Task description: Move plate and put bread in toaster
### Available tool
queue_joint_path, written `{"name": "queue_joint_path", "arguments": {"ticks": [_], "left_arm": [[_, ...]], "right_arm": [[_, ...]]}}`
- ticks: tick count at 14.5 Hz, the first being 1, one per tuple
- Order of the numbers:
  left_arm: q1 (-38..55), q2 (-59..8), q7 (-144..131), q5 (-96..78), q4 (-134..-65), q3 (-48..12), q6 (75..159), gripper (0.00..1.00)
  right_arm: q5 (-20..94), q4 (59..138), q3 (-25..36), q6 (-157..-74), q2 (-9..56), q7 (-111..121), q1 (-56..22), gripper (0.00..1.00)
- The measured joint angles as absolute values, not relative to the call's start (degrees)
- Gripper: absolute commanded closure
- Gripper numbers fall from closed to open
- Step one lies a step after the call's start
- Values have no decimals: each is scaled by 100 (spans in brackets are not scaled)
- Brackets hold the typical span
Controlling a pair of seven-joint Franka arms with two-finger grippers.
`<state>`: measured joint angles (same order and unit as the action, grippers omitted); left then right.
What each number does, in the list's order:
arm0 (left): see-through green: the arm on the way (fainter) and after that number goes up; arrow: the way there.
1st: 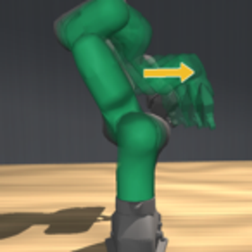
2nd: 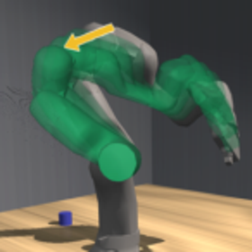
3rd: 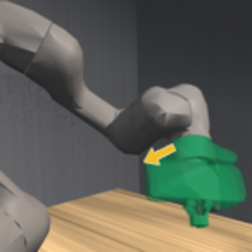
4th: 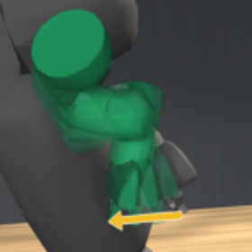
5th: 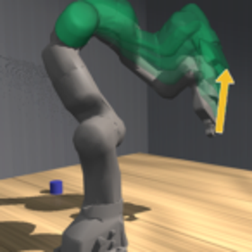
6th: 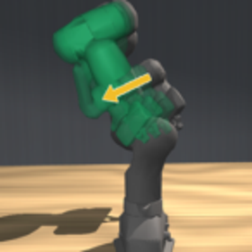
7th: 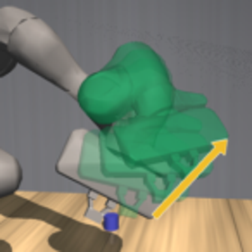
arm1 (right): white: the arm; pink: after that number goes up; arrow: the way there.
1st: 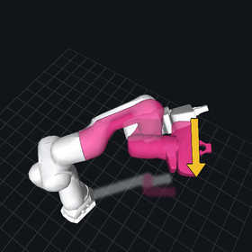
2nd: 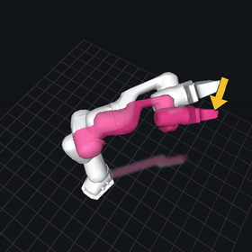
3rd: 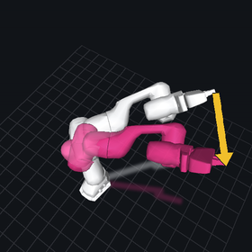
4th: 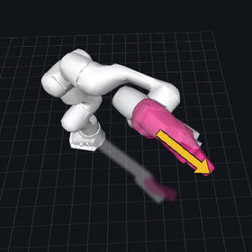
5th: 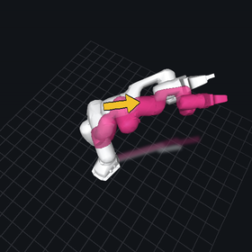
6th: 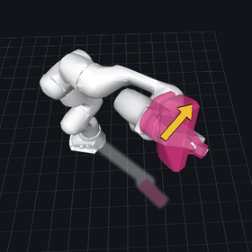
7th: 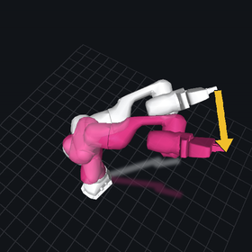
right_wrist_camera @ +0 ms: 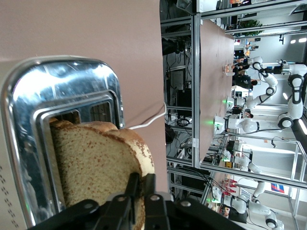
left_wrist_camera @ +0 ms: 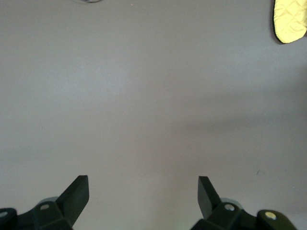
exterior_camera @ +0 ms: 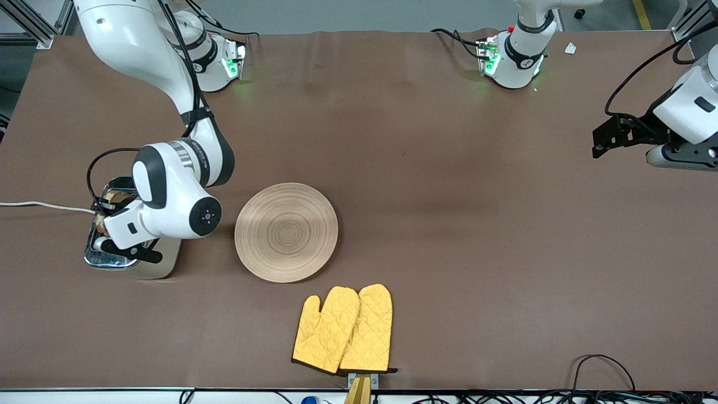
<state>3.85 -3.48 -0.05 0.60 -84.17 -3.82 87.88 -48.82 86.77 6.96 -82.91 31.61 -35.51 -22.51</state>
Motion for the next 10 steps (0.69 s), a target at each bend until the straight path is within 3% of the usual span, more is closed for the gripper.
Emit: {"name": "queue_joint_path", "arguments": {"ticks": [3,7,10], "left_arm": [[385,-348,-5,60,-8417,-382,8787,0],[385,-348,-5,60,-8417,-382,8785,0],[385,-348,-5,61,-8417,-382,8782,0]], "right_arm": [[-4882,8679,697,-8470,3315,-3570,-2113,39],[-4863,8644,662,-8506,3346,-3575,-2103,1],[-4577,8490,564,-8499,3283,-3549,-2143,0]]}}
